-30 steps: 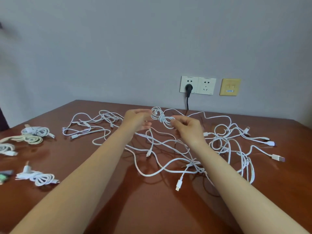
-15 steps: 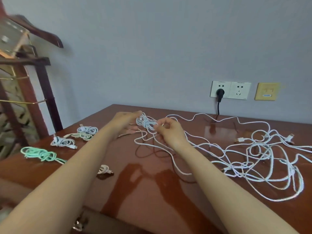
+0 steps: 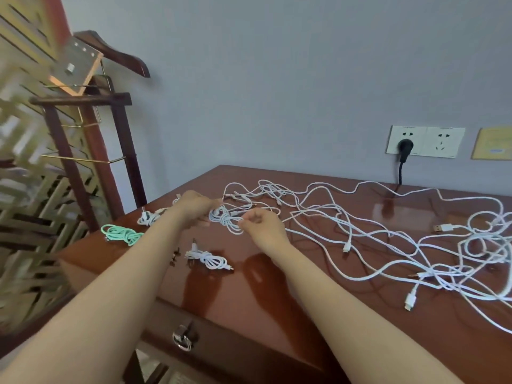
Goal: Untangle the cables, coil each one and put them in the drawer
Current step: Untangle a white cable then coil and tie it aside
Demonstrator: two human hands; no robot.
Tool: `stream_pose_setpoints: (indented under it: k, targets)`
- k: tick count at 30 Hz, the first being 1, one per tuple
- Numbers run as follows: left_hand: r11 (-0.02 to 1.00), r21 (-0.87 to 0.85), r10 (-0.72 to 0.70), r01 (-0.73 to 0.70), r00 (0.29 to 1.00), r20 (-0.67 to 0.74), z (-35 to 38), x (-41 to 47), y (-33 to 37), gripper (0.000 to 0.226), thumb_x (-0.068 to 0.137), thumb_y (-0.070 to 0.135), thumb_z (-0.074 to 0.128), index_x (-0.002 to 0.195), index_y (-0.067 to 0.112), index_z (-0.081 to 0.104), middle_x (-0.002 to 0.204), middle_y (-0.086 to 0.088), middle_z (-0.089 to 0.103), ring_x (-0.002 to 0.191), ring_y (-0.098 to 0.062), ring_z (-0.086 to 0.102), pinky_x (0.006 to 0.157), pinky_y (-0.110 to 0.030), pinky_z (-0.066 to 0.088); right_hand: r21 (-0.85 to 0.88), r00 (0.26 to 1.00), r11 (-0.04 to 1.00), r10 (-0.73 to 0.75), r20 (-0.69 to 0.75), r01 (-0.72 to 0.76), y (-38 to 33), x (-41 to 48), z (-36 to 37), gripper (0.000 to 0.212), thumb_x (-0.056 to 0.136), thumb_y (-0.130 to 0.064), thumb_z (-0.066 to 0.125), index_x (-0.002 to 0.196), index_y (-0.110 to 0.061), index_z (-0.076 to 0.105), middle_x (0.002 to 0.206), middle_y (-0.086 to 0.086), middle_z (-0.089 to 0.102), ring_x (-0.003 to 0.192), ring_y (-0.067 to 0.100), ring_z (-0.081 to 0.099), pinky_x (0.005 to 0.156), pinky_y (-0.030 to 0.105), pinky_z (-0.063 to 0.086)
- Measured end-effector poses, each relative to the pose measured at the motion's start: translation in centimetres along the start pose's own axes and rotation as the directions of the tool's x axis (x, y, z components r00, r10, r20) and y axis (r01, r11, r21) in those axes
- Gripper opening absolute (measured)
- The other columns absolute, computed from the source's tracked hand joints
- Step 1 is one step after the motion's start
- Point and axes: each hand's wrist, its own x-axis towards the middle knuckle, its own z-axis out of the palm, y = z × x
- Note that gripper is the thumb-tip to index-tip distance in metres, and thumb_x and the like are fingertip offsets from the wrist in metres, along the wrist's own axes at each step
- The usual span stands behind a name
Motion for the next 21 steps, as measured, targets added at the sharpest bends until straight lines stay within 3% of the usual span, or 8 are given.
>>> stream_pose_setpoints:
  k: [3,7,9,14,17,21]
  targets:
    - [0.991,0.124,-0.036,0.04,0.999,-0.034,-0.1,0.0,-0.7,0.031,0.09,0.026,0.061,0.097,-0.004,0.057,0.091,-0.016,0.058,0.06,-0.023,0.056,0.057,-0.026,0.051,-0.155,1.0,0.988,-0.005,0.012,0.007,0.3,0.0,0.8,0.008,0.084,-0.021,0.063,0.089,-0.019,0.068,0.083,-0.005,0.058,0.091,0.017,0.058,0.075,0.022,0.038]
    - [0.955,0.287,-0.045,0.067,0.995,-0.084,0.0,-0.1,-1.3,0.035,0.093,0.026,0.054,0.112,-0.004,0.055,0.11,-0.019,0.062,0.083,-0.033,0.063,0.061,-0.029,0.049,-0.242,1.0,0.97,0.007,-0.008,-0.009,0.2,0.0,1.9,0.009,0.084,-0.023,0.061,0.076,-0.026,0.061,0.085,-0.002,0.064,0.097,0.02,0.061,0.083,0.028,0.045]
    - [0.917,0.39,-0.034,0.082,0.991,-0.127,0.1,-0.1,-1.5,0.035,0.095,0.027,0.05,0.114,-0.002,0.056,0.115,-0.018,0.062,0.097,-0.032,0.061,0.071,-0.029,0.046,-0.311,1.0,0.95,-0.014,0.01,0.016,0.2,0.0,2.1,0.008,0.085,-0.024,0.059,0.078,-0.024,0.063,0.092,0.0,0.068,0.096,0.021,0.062,0.083,0.031,0.047]
    - [0.821,0.566,0.024,0.07,0.987,-0.158,0.6,-0.3,-2.0,0.034,0.096,0.026,0.049,0.122,0.005,0.055,0.128,-0.016,0.056,0.117,-0.031,0.053,0.092,-0.033,0.043,-0.553,0.972,0.8,-0.175,0.159,0.235,0.5,-0.6,2.0,0.026,0.094,-0.026,0.049,0.101,-0.012,0.069,0.104,0.01,0.06,0.105,0.026,0.053,0.085,0.034,0.044]
    - [0.8,0.599,0.09,0.03,0.981,-0.169,0.9,0.1,-1.8,0.02,0.095,0.018,0.047,0.108,0.007,0.059,0.121,-0.016,0.059,0.112,-0.032,0.055,0.085,-0.033,0.044,-0.595,0.968,0.764,-0.221,0.123,0.25,0.6,-0.5,1.0,0.029,0.094,-0.021,0.043,0.111,-0.013,0.065,0.112,0.011,0.055,0.112,0.028,0.048,0.093,0.036,0.041]
    - [0.817,0.576,0.147,-0.042,0.98,-0.137,1.9,0.7,-0.6,0.025,0.092,0.014,0.051,0.111,0.001,0.062,0.115,-0.017,0.063,0.106,-0.033,0.058,0.078,-0.033,0.042,-0.756,0.957,0.625,-0.289,0.009,0.195,0.7,-0.1,-1.3,0.034,0.091,-0.017,0.043,0.123,-0.014,0.054,0.126,0.008,0.048,0.121,0.027,0.04,0.098,0.035,0.031]
